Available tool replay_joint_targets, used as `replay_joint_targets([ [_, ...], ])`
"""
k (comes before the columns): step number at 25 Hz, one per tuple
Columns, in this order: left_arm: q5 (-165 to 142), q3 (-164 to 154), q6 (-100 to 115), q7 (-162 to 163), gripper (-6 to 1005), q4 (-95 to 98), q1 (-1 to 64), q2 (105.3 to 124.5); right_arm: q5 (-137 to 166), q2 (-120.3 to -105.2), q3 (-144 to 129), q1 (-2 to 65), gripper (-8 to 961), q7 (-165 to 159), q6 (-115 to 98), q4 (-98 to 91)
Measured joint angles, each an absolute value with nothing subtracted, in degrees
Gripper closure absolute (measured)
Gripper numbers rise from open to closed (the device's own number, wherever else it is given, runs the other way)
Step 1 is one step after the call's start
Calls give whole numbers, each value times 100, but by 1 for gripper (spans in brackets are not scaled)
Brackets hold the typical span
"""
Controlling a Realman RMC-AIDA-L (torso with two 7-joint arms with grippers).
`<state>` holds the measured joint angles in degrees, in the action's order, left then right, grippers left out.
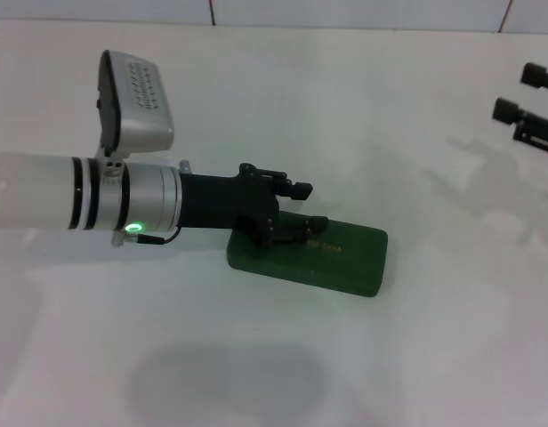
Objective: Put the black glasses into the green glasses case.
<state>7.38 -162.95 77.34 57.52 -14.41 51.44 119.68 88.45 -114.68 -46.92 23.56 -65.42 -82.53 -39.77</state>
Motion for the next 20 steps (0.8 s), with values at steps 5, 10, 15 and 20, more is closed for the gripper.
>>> replay_joint_targets([
  [5,1265,-16295,8881,5254,429,-1485,4974,11897,8968,-11449,-5282,2437,286,-6377,-8984,-4002],
  [10,1655,-16295,10401,5187,429,-1504,4742,11717,8973,-11506,-5749,2541,280,-6138,-9625,-3961],
  [15,1674,-16295,10870,5048,428,-1531,4554,11679,8927,-11557,-6007,2568,274,-5823,-9869,-3755],
  [20,1761,-16291,11136,4915,374,-1543,4252,11632,8921,-11562,-6013,2741,268,-5717,-9882,-3494],
])
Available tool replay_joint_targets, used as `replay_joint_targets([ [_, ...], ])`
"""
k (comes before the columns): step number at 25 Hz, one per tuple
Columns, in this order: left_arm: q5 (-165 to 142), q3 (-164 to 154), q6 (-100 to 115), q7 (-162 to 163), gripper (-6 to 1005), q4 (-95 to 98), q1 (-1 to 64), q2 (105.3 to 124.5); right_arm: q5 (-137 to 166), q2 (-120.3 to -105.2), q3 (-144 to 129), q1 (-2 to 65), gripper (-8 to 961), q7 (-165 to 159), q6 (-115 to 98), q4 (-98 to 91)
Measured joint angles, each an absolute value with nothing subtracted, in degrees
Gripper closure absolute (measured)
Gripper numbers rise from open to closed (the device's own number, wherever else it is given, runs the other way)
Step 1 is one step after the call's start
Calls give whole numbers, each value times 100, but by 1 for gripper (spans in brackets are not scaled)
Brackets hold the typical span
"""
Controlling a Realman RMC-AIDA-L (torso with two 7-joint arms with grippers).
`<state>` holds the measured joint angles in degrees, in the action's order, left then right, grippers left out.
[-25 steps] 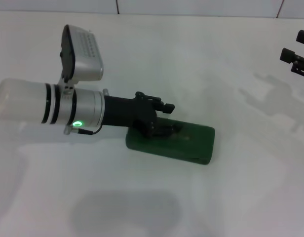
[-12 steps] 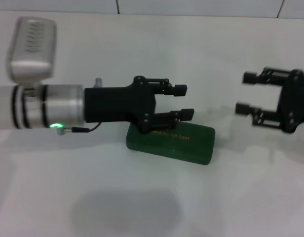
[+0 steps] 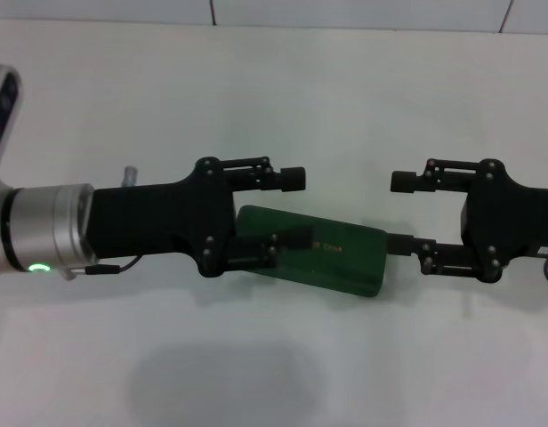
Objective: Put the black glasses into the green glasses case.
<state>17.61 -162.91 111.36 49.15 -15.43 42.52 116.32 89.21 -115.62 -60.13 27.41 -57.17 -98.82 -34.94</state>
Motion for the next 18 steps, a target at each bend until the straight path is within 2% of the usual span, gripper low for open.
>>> replay_joint_targets([
  [7,1836,-16295,11172,4967,320,-1570,4151,11634,8916,-11583,-6018,2811,259,-5468,-9792,-3459],
  [12,1845,-16295,11180,4890,286,-1574,4134,11667,8911,-11582,-6020,2783,176,-5340,-9780,-3424],
  [17,1964,-16290,11182,4883,148,-1573,4130,11671,8912,-11586,-6019,2766,93,-5231,-9735,-3405],
  [18,1998,-16290,11183,4883,148,-1573,4131,11671,8912,-11586,-6008,2764,76,-5222,-9734,-3405],
])
